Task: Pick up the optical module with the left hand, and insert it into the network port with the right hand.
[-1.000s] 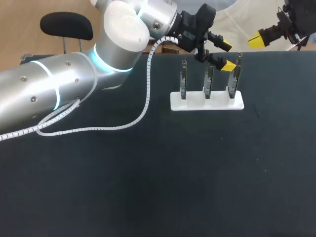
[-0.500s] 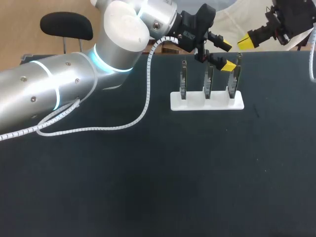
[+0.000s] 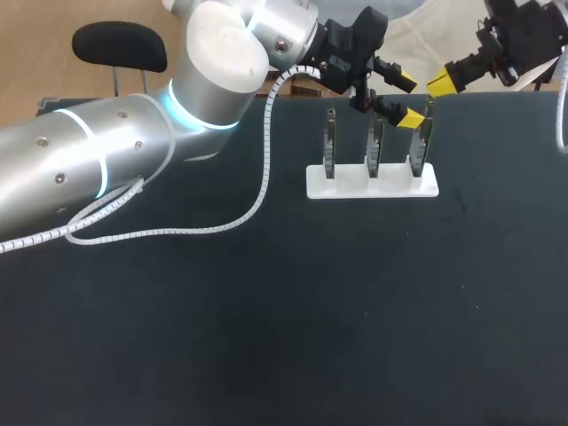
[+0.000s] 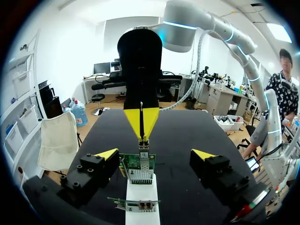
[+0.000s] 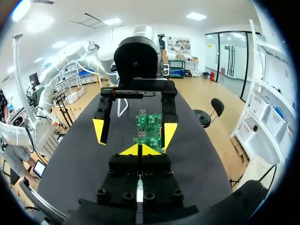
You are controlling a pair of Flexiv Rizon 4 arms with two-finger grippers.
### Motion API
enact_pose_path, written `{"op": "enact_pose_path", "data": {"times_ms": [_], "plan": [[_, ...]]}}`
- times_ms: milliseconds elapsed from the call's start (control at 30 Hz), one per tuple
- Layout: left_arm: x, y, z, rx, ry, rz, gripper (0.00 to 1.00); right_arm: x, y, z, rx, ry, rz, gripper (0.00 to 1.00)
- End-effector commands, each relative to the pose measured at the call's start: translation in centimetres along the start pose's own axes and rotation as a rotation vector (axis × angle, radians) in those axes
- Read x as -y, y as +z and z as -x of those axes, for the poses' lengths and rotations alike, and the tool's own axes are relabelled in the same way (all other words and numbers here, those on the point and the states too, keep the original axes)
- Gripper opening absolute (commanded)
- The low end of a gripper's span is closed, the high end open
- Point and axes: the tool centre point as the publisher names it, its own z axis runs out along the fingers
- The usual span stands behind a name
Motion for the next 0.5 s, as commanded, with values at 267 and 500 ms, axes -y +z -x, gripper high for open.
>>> {"op": "enact_pose_path", "data": {"times_ms": [267,500], "plan": [[-0.16,0.01,0.06,-0.004,0.0,-0.004,1.0,0.44,0.61,-0.95,-0.016,0.026,0.01,0.0],[-0.16,0.01,0.06,-0.004,0.0,-0.004,1.0,0.42,1.07,-1.23,-0.021,0.036,0.021,0.0]]}}
